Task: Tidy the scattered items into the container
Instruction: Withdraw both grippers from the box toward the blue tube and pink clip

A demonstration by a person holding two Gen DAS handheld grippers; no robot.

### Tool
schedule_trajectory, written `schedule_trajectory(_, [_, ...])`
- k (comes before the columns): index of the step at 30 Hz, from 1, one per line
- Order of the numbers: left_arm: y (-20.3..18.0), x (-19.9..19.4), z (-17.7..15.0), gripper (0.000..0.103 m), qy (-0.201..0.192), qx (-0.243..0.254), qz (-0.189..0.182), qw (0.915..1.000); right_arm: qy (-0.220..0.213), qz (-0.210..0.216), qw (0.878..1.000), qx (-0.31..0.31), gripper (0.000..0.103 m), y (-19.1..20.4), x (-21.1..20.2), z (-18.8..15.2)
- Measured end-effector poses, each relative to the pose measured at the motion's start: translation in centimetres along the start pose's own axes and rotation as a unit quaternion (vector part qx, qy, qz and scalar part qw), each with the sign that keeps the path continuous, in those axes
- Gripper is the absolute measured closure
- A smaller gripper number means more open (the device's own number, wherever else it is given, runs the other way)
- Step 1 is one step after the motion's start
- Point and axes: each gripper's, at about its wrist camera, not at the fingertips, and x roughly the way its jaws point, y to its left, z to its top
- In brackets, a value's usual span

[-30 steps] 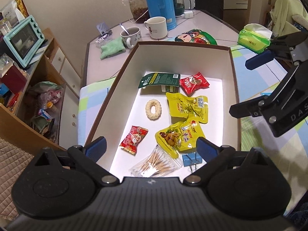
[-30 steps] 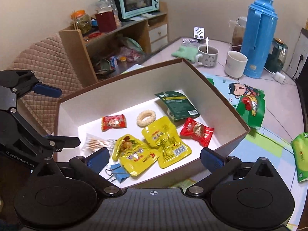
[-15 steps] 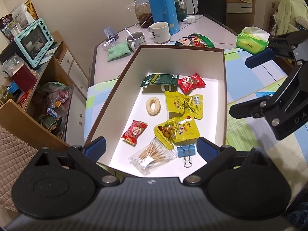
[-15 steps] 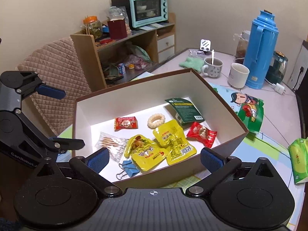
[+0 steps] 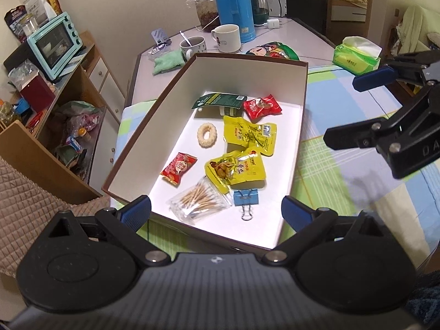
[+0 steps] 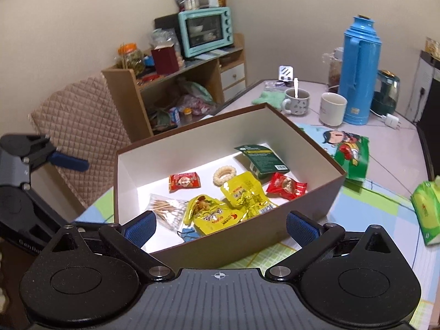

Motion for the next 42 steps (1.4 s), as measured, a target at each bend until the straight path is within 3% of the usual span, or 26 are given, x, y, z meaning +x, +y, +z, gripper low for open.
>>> schedule_trajectory(25, [-6.0,-2.1,-0.5,0.003,0.002,-0.036,0.022,0.9991,-0.003,0.04,0.999,-0.017,0.0,-3.5,-5.4,-3.1])
schedule_trajectory(35, [-11.5,-0.5,-2.4,0.003,0.008,-0.044,-0.036,0.9983,0.027,-0.009,1.0,0.009,0.0,-9.8,-8.7,-8.7])
schedule_trajectory(42, [-16.0,1.9,-2.2,0.003,0.018,-0.023,-0.085,0.996,0.068,-0.049,0.994,0.065,0.0,-14.5,-11.1,-13.5])
